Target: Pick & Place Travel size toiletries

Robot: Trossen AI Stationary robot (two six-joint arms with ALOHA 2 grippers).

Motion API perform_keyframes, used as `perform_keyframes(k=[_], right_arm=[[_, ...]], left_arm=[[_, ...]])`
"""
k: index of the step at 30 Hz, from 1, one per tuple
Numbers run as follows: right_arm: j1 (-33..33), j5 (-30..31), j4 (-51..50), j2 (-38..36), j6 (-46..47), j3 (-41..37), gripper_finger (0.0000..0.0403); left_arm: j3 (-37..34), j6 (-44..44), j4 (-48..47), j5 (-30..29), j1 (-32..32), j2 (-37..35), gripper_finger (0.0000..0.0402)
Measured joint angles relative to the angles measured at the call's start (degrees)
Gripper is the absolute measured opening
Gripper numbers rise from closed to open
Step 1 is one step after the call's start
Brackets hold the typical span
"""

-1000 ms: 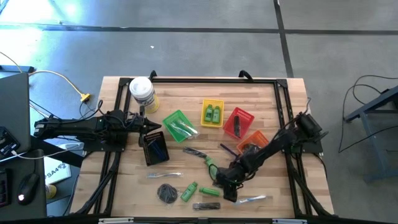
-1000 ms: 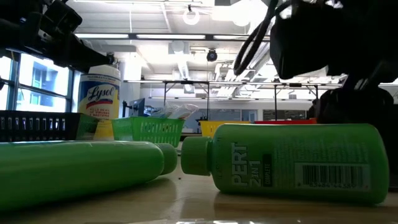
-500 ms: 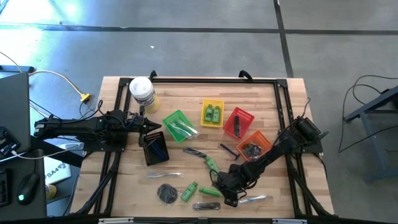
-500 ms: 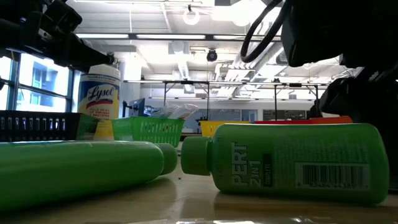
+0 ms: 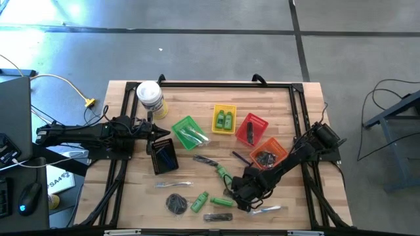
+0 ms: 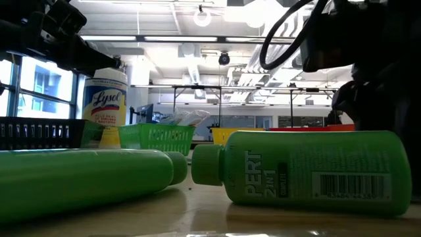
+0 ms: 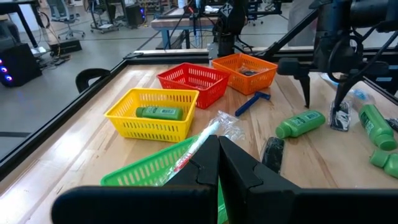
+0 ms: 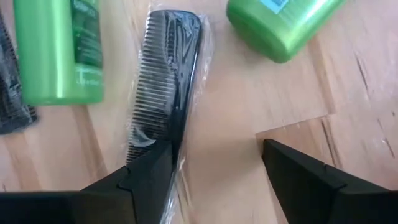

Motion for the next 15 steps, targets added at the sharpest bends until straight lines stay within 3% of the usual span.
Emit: perform_keyframes(k=[11,15], right_arm=[[-0.7,3.8,-9.0,-0.8,1.8,0.0,0.0246],[-0.7,4.0,-7.6,-3.1,0.2,-0.4,0.0246]], left_arm=[[0.0,0.0,0.0,0.0,0.0,0.0,0.0],[0.0,0.0,0.0,0.0,0.0,0.0,0.0]])
